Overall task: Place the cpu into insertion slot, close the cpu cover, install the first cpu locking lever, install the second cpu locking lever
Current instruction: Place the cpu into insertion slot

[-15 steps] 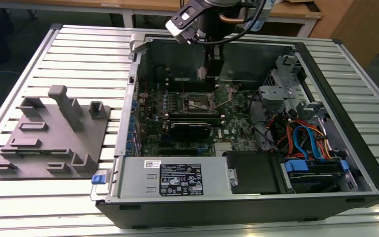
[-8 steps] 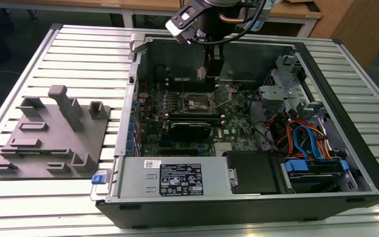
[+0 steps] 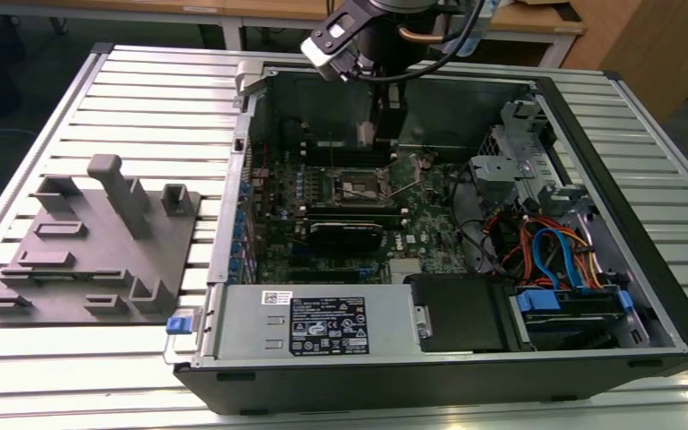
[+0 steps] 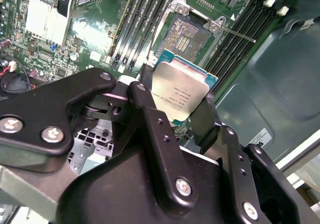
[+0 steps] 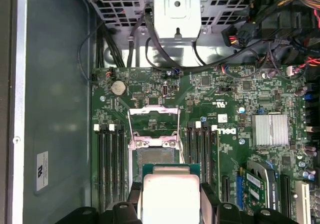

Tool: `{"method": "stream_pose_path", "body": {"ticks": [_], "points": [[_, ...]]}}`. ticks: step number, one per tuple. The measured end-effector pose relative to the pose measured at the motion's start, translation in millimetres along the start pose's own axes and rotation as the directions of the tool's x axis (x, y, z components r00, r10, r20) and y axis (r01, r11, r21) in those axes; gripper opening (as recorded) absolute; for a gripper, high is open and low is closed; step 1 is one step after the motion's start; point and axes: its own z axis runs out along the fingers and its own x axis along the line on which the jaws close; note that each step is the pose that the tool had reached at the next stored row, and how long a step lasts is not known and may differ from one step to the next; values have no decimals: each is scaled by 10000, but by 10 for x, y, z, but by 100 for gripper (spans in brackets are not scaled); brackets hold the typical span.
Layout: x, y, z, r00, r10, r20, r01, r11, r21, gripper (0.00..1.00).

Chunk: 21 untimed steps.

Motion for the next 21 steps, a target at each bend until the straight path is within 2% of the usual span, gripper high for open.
{"method": "stream_pose_path", "body": {"ticks": [6,21], "points": [[-1,-1,43,9999,-111,-1,111,9999,4,54],[-1,-2,52,9999,-111,-2,111,9999,3,54]]}}
